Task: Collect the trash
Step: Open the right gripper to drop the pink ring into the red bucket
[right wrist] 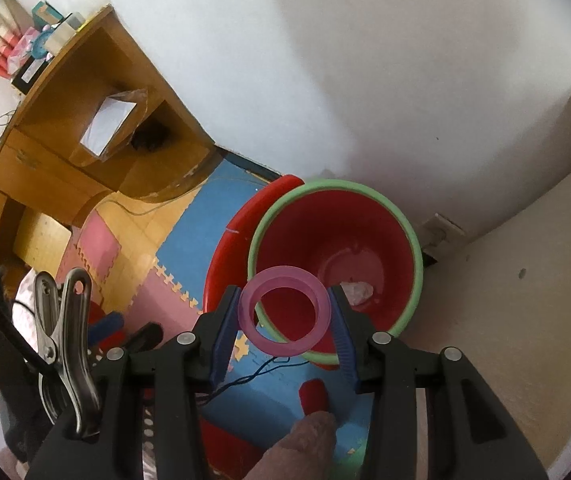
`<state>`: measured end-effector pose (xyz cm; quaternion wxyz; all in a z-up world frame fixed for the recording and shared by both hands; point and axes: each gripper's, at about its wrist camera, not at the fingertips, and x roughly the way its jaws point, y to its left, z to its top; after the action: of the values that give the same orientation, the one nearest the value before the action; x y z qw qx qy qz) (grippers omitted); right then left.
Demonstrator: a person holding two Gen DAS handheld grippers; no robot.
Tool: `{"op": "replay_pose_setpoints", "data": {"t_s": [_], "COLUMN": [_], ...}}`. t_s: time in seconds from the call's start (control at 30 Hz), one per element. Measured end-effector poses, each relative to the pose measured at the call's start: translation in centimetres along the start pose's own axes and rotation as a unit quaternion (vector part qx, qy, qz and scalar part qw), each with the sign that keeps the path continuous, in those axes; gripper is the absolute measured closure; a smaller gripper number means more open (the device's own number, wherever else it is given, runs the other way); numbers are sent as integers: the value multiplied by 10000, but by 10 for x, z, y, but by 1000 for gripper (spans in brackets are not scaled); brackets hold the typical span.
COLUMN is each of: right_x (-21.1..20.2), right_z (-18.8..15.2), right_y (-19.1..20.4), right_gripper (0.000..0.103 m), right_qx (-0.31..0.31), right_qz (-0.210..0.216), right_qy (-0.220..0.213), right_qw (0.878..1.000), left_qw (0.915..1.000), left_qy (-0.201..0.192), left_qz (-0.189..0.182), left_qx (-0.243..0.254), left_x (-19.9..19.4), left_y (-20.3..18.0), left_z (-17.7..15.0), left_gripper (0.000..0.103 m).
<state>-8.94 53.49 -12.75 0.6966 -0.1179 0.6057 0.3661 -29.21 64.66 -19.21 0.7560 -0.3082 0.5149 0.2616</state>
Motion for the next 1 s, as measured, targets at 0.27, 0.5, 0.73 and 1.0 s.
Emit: {"op": "replay_pose_setpoints", "data": {"t_s": [0.27,0.5,0.73,1.0], "right_x": [-4,-8,-19,-38], "right_z": [1,2,-3,-14], "right_y": [-6,-6,-10,-10], "right_gripper": [52,48,48,48], "right_qx": [134,161,243,266], "right_qz": [-11,-87,-93,-98], "right_qy": [-135,-231,-333,-507], "right_qw": [9998,9996,9991,9983], "left_qw": [10000,10000,9999,9987], "left_qy": [56,39,49,-7], "left_qz": [-9,-31,-107,-179], "left_qx": [-40,-9,123,477], "left_x": [-5,-6,-7,-17], "left_y": [5,4,-2,-19], "left_z": [-5,-6,1,10], "left_gripper": [33,33,33,33]}}
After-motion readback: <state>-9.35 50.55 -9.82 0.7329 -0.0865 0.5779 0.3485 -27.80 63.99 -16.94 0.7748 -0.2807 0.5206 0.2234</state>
